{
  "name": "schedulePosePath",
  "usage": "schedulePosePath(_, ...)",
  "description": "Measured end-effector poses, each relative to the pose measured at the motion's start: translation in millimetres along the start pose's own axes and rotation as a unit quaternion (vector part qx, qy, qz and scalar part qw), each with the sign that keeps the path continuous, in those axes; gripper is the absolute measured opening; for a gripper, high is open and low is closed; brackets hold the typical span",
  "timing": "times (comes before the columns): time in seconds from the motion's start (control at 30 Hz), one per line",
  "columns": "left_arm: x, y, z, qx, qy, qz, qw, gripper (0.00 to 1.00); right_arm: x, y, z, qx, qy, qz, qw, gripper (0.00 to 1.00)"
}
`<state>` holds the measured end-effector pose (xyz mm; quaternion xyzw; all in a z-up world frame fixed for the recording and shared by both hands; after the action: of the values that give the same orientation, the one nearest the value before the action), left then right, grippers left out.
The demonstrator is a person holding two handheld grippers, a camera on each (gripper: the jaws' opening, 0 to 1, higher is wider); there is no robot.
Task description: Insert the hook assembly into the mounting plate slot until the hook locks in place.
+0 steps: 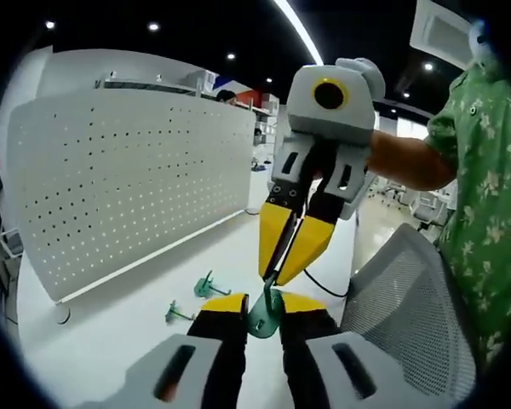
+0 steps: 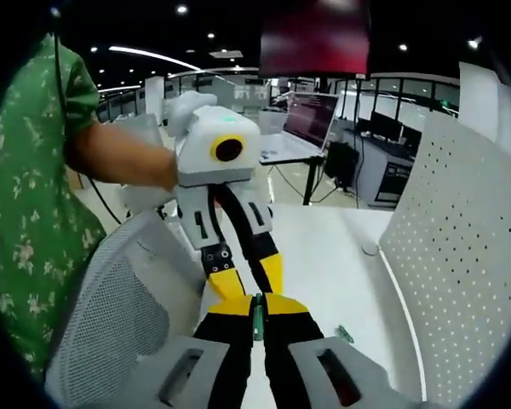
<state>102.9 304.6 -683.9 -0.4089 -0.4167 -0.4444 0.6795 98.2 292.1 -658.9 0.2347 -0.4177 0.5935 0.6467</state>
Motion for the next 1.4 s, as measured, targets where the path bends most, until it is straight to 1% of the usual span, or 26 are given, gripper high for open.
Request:
schedulePosePath(0.13, 1.4, -2.7, 0, -0.004, -0.003, -0.002, 1.0000, 0.04, 0.6, 0, -1, -0.001, 0.001, 0.002, 1.0000, 0.02)
schedulePosePath(0.27, 0.6, -4.1, 1, -0.004, -0.002, -0.006, 1.0000, 0.03, 0.8, 2, 0, 0.000, 0.000, 0.000, 1.0000, 0.02)
schedulePosePath(0.47, 2.0, -3.7, 3, -0.001, -0.011, -0.004, 0.9999, 0.03, 2.3, 1, 1, -0.003, -0.004, -0.010, 0.9999, 0.02)
schedulePosePath(0.57, 2.9, -1.5, 5, 0.003, -0.012, -0.004, 0.9999, 0.03, -0.3, -2, 1, -0.009, -0.001, -0.022, 0.9997, 0.06)
schedulePosePath(0.63, 4.6, 0.7, 6, 0.009, -0.015, -0.005, 0.9998, 0.03, -1.6, -4, 2, -0.015, -0.002, -0.033, 0.9994, 0.06)
schedulePosePath(0.73, 6.0, 5.2, 9, 0.020, -0.018, -0.004, 0.9996, 0.03, -4.2, -11, 4, -0.036, -0.002, -0.063, 0.9973, 0.06)
schedulePosePath(0.77, 6.4, 6.4, 9, 0.024, -0.020, -0.003, 0.9995, 0.03, -5.0, -12, 4, -0.040, -0.001, -0.068, 0.9969, 0.06)
schedulePosePath(0.9, 9.6, 13.5, 12, 0.048, -0.037, 0.004, 0.9981, 0.03, -17.8, -28, 3, -0.084, 0.019, -0.116, 0.9896, 0.06)
schedulePosePath(0.93, 11.3, 16.1, 14, 0.058, -0.045, 0.006, 0.9973, 0.03, -18.6, -31, 3, -0.084, 0.013, -0.127, 0.9883, 0.06)
schedulePosePath(1.03, 15.2, 22.7, 16, 0.081, -0.058, 0.008, 0.9950, 0.03, -19.7, -37, 3, -0.095, 0.008, -0.183, 0.9784, 0.06)
schedulePosePath(1.1, 20.3, 27.0, 18, 0.097, -0.076, 0.012, 0.9923, 0.03, -19.7, -43, 3, -0.106, 0.004, -0.202, 0.9736, 0.06)
schedulePosePath(1.13, 22.1, 28.4, 19, 0.102, -0.082, 0.014, 0.9913, 0.03, -19.9, -45, 3, -0.109, 0.005, -0.205, 0.9727, 0.06)
schedulePosePath(1.2, 24.4, 34.1, 21, 0.125, -0.088, 0.013, 0.9882, 0.03, -17.2, -50, 2, -0.118, -0.003, -0.223, 0.9676, 0.06)
schedulePosePath(1.23, 26.0, 34.4, 21, 0.127, -0.093, 0.014, 0.9875, 0.03, -14.0, -52, 2, -0.118, -0.010, -0.247, 0.9617, 0.06)
schedulePosePath(1.27, 28.3, 35.6, 22, 0.132, -0.101, 0.015, 0.9860, 0.03, -13.4, -52, 2, -0.118, -0.011, -0.253, 0.9603, 0.07)
schedulePosePath(1.3, 31.6, 38.2, 23, 0.144, -0.112, 0.016, 0.9831, 0.03, -12.7, -55, 1, -0.119, -0.013, -0.278, 0.9531, 0.07)
schedulePosePath(1.4, 37.9, 39.4, 24, 0.157, -0.126, 0.016, 0.9794, 0.03, -13.5, -58, -2, -0.122, -0.012, -0.286, 0.9502, 0.08)
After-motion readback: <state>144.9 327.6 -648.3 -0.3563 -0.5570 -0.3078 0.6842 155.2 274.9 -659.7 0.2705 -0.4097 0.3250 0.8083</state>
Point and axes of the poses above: the point that each gripper's makers call its tool centre point, and the gripper's own axes: z roughly backward along the fingers, y roughly to its left, x roughly out of its top, the point moved 2 cm from there along z, roughly backward along the fingers, and after that the axes turned 13 degrees about -x, right-handed, at the moved point
